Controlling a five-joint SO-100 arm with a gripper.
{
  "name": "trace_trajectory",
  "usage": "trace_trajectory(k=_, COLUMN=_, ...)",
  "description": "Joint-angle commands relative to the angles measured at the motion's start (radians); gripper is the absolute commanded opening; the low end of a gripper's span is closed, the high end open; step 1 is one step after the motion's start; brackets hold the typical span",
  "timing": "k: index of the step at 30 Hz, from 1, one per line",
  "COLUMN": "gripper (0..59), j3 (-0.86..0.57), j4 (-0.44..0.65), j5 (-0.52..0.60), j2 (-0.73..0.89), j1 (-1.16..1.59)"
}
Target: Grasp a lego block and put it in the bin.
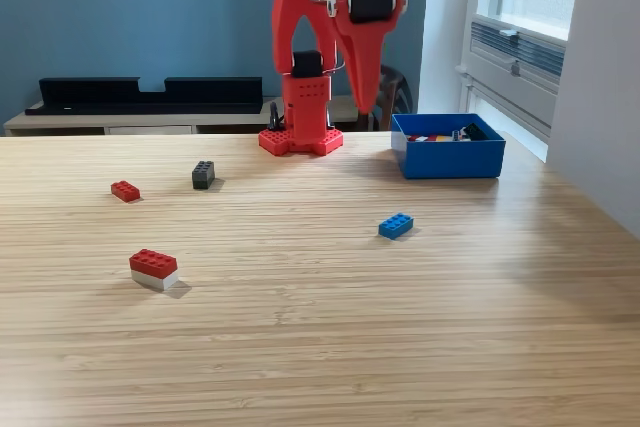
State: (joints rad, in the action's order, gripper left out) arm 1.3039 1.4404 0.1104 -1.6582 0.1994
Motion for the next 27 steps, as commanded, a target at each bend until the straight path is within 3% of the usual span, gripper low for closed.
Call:
trace_trajectory(k=1, gripper=0.0, j3=-0.032, j4=-0.017, j5=-0.008, j2=-0.077, j1=-0.029)
trace_trajectory(k=18, gripper=0.0, j3=-0.012, j4=-0.044, j5=-0.020, j2=-0.077, j1=-0.069)
trace_trajectory(k=27, gripper=0.0, j3=0.040, j4=-0.121, j5=-0.025, j2=-0.077, j1=-0.103)
